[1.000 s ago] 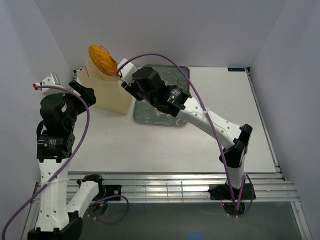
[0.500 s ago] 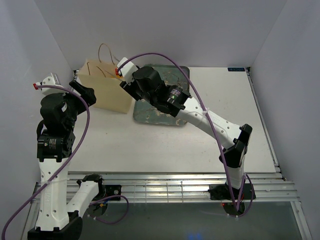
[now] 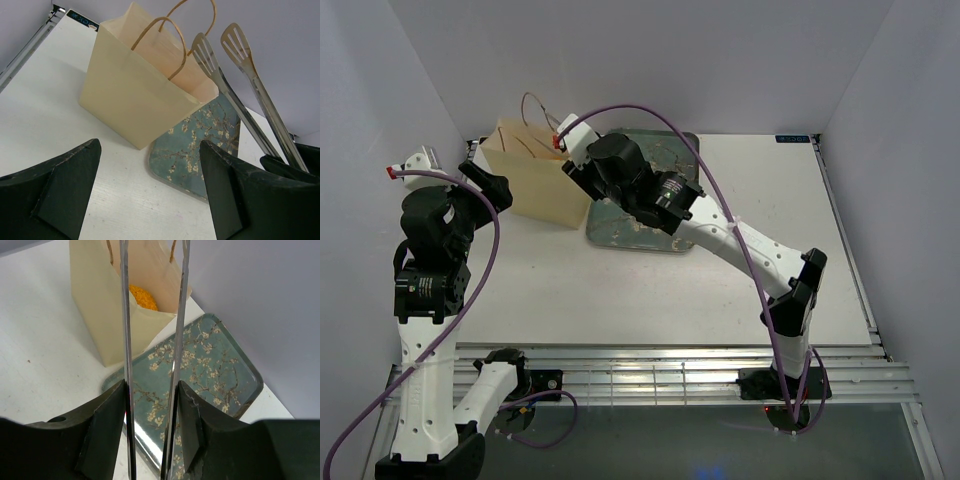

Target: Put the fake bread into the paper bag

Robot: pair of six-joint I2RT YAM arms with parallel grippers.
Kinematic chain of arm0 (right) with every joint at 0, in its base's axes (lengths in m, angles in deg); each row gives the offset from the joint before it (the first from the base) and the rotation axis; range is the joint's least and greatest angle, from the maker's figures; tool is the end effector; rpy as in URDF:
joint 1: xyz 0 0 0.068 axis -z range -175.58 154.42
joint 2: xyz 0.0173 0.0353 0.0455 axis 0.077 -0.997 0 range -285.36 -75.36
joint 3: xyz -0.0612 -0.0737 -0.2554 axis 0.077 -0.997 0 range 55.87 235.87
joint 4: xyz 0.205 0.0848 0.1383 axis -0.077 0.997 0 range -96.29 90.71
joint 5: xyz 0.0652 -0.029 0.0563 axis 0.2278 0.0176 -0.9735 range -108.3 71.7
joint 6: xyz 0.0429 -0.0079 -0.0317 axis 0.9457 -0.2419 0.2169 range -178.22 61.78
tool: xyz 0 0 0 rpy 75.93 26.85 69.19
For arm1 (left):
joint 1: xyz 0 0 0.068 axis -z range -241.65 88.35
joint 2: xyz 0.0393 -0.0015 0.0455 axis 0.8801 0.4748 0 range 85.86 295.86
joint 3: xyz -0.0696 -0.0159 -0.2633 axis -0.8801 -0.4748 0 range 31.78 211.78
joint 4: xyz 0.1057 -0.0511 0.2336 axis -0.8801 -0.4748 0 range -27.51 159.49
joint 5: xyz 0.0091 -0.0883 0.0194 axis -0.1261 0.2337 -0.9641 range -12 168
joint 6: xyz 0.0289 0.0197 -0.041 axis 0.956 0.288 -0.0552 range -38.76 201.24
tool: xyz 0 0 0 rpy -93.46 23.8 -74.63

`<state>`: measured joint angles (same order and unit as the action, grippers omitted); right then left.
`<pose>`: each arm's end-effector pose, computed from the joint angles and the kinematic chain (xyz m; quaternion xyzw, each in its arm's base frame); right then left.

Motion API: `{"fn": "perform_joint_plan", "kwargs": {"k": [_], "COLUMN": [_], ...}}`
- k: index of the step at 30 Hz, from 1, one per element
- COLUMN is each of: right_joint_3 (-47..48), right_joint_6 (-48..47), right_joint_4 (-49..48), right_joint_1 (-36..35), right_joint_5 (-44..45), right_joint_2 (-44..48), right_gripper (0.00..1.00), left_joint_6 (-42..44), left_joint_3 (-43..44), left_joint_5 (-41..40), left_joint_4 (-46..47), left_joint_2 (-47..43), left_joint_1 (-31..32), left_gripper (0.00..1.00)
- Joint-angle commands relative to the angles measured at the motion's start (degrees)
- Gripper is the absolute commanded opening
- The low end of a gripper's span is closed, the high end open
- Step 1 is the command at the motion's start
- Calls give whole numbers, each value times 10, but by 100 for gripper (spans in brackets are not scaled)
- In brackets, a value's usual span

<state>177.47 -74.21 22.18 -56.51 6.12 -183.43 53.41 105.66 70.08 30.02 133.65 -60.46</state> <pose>0.2213 0.3675 0.4527 -0.3811 0.6871 0.0726 0.6144 0.1426 0.0018 0.4454 -0.2220 0.7518 -0.1025 0.6124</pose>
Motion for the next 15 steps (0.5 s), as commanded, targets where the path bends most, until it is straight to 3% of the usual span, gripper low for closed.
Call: {"fn": "perform_joint_plan", "kwargs": {"k": [1,15], "right_joint_3": [-26,-325], "right_joint_6": [18,75], "right_joint_4": [-37,-103], "right_joint_1": [-3,23], "right_joint_5": [24,79], "right_joint_2": [64,270], "right_gripper": [49,48], "left_joint_6": [6,1], "left_joint_3": [-3,-21], "left_joint_5": [4,24], "left_joint_4": [-3,8], "left_joint_2": [-2,3], "left_joint_1": [-3,-3], "left_gripper": [90,90]}}
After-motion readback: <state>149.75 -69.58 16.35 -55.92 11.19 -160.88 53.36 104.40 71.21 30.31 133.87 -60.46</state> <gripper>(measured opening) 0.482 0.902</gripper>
